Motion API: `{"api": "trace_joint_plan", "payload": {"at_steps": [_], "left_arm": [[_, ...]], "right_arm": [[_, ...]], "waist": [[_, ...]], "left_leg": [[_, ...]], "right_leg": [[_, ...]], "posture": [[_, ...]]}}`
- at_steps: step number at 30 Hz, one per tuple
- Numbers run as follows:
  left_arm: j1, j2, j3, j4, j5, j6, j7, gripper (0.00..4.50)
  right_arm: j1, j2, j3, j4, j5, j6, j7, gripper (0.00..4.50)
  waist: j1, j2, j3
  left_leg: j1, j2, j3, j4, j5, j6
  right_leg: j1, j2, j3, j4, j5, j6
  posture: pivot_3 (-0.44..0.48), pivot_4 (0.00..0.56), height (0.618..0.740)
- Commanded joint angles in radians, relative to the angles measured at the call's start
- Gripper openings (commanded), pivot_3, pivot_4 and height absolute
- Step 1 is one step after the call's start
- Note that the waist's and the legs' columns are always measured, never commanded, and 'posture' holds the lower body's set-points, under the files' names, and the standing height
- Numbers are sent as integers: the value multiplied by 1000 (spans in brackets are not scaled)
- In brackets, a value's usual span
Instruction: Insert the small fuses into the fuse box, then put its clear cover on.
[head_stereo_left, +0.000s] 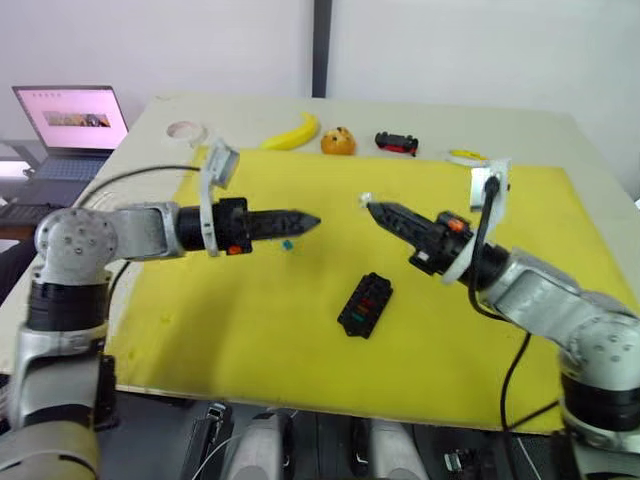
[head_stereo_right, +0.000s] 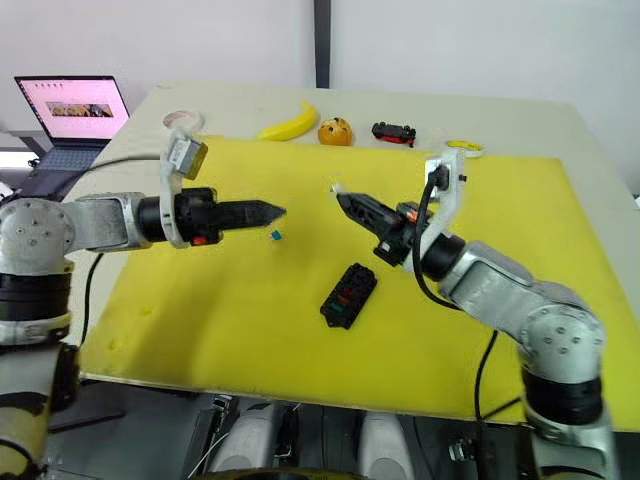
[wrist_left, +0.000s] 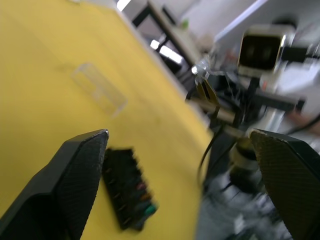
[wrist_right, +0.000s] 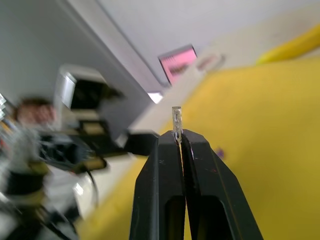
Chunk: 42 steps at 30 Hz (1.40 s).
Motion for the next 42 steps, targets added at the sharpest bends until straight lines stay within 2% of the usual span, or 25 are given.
{"api": "trace_joint_plan", "payload": {"at_steps": [1,3,6,10,17,25,42], "left_arm": [[34,92,-189,-133,370,-310,-348,4463],[51,107,-265,-139,527,-466,-457,4463],[61,81,-329,-108,700,-651,-548,4463],[72,11,-367,-62,837,-811,-610,4463],[53,-124,-421,59,1019,-1020,-666,4463],[-5,-236,-428,186,1102,-1081,-707,4463],[20,-284,-416,196,1164,-1114,-699,4463]], "right_arm": [[62,-136,-27,-120,-87,47,103,0],[92,-204,-17,-157,-155,60,156,0],[133,-286,26,-212,-318,56,254,0],[182,-329,103,-234,-537,14,341,0],[204,-313,207,-196,-797,-56,447,0],[174,-272,256,-160,-927,-60,527,0],[150,-213,295,-152,-1072,-15,612,0]], "waist": [[0,1,0],[0,1,0],[1,1,1],[1,1,2],[2,0,2],[1,0,2],[1,0,2]], "left_leg": [[-1,0,1,0,-1,1],[-1,0,2,0,-1,2],[-2,1,3,0,-1,2],[-2,2,2,1,-1,2],[-3,2,2,2,-2,2],[-3,2,2,4,-1,2],[-2,2,0,5,-1,2]], "right_leg": [[0,0,0,-2,0,0],[0,-1,1,-3,-1,-2],[-1,-1,1,-4,-1,-3],[-2,-2,1,-4,-1,-3],[-2,-1,0,-4,-1,-2],[-2,0,0,-1,1,1],[-1,1,-1,2,2,3]], "posture": [[0,150,740],[0,150,740],[0,150,740],[0,150,740],[0,150,740],[0,150,740],[0,150,740]]}}
